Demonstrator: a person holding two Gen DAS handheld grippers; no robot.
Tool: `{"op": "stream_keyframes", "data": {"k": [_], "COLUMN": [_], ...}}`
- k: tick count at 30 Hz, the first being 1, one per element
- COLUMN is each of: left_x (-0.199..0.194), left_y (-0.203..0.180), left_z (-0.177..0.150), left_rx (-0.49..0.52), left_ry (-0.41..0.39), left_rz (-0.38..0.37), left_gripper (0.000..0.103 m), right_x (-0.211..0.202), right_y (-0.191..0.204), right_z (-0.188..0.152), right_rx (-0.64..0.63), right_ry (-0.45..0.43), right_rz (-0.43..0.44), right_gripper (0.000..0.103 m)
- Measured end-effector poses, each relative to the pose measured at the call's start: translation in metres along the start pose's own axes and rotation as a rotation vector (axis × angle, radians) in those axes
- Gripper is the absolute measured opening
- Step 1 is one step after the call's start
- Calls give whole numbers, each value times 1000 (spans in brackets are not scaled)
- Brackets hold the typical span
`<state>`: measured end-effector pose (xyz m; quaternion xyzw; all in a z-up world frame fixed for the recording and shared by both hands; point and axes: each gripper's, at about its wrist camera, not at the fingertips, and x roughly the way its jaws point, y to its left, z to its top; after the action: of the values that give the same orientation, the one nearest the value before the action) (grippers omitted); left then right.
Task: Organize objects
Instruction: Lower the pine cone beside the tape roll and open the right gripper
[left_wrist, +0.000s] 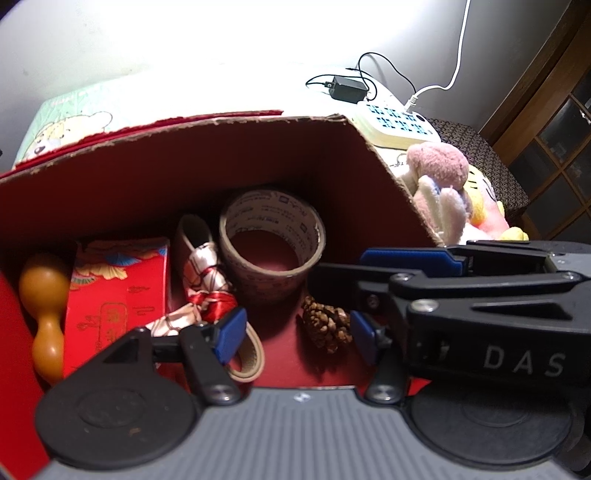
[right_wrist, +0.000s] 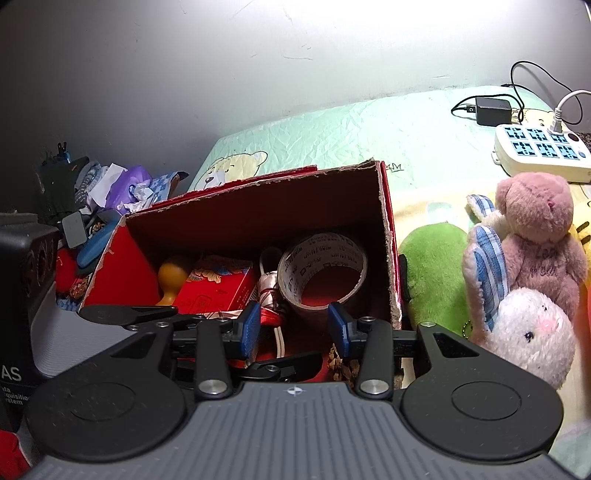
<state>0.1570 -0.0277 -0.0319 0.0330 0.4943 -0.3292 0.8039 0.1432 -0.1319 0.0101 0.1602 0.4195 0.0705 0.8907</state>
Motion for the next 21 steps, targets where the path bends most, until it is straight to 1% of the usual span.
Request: {"op": "stream_keyframes", "data": {"k": [8,16,21], "left_x": [-1,-4,-8], "left_y": [-2,8,15], "left_z": [0,0,-1], "left_rx": [-1,-27,-41], "left_ry": [2,-4,-15], "left_rz": [57,103,144], "left_gripper": [66,68,73], "right_x": [0,3,6], "right_y": [0,3,7], "right_z": [0,3,3], "right_rx": [2,-4,-7], "right_ry": [-1,4,4], "right_rz": [-2,-15,-11], "right_gripper": [43,43,43]}}
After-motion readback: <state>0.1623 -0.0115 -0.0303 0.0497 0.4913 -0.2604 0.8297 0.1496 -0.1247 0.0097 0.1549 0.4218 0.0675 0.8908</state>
